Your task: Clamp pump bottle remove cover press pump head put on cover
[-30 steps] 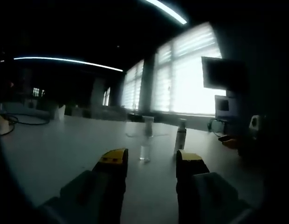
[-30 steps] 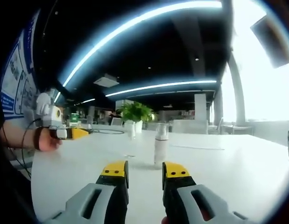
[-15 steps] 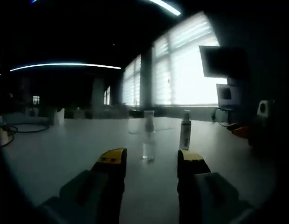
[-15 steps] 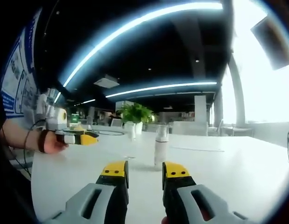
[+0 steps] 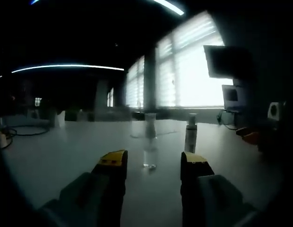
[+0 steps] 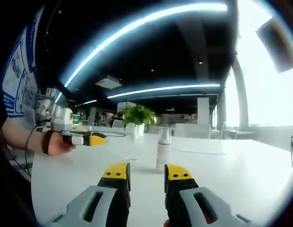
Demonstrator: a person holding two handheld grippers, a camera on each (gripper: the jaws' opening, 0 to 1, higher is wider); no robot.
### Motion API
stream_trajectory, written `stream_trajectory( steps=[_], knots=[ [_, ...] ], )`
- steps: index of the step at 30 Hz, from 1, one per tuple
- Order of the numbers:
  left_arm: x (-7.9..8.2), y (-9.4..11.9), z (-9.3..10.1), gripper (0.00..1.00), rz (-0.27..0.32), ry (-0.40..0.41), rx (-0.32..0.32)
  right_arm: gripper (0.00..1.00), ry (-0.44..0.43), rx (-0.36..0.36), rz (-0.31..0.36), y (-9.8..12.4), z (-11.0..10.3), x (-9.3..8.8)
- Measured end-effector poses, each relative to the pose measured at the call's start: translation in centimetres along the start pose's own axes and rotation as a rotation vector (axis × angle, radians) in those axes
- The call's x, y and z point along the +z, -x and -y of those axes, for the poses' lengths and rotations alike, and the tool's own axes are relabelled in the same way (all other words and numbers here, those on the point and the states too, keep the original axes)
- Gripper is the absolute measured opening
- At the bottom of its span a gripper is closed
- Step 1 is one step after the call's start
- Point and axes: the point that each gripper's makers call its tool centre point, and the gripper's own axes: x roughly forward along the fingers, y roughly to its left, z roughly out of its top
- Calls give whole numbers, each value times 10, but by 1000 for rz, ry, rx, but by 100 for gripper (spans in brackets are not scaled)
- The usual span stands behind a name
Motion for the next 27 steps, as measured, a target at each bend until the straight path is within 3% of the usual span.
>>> stream_trajectory(
  steps=[27],
  knots=[
    [-11,-44,2,35,-29,45,19,22,-9,-11,11,1,2,2]
  ],
)
